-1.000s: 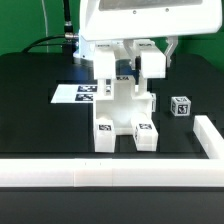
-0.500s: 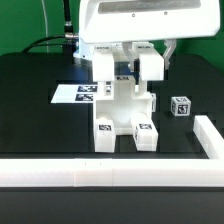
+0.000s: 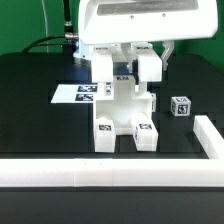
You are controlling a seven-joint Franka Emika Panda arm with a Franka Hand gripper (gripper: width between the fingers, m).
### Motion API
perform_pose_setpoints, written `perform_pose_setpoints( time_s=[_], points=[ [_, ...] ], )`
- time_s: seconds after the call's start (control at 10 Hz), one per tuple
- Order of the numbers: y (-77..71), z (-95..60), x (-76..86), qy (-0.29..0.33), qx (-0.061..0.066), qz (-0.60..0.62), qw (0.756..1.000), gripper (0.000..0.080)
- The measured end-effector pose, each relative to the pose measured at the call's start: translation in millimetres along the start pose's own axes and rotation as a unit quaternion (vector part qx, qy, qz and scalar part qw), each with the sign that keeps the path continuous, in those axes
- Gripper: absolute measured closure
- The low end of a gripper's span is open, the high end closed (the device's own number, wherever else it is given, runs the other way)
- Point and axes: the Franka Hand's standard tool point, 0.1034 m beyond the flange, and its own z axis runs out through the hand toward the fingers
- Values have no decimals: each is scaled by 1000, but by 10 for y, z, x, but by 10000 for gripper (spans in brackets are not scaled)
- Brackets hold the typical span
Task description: Assemble chair
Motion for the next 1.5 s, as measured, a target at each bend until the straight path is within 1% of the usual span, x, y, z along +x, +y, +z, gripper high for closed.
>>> perform_pose_setpoints(
  time_s=[0.5,0.7,1.3,1.5],
  points=[
    [4,0,6,3,-1,-4,1000,511],
    [32,-3,18,6,-2,-21,1000,511],
    [27,11,41,8,-3,-37,999,511],
    [17,14,116,10,-4,-47,999,511]
  ],
)
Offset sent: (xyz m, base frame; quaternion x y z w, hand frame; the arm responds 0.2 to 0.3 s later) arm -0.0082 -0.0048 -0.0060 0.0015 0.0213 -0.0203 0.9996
